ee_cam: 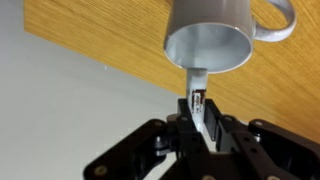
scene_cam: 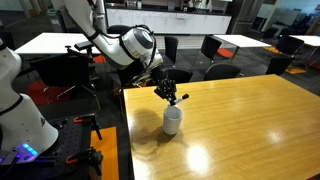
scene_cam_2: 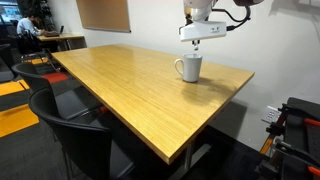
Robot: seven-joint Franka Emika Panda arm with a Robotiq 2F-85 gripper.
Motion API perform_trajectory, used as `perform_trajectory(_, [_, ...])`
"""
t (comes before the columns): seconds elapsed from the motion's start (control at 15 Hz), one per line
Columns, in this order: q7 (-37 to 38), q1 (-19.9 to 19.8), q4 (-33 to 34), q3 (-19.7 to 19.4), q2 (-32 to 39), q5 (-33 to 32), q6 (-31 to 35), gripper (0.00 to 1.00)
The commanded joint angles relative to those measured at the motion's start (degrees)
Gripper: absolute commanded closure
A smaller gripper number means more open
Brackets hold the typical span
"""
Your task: Put the black marker in the grey mug
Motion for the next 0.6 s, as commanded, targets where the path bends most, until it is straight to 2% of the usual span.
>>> perform_trajectory(0.0, [4.88, 0.39, 2.07, 0.44, 2.72, -3.83, -1.85, 0.95])
perform_trajectory(0.4, [7.91, 0.61, 3.64, 0.63, 5.45, -7.13, -2.38, 0.95])
perform_trajectory(0.47, [7.68, 0.64, 3.72, 0.7, 5.66, -7.09, -2.25, 0.92])
perform_trajectory(0.53, [7.66, 0.69, 3.7, 0.75, 5.72, -7.13, -1.96, 0.55])
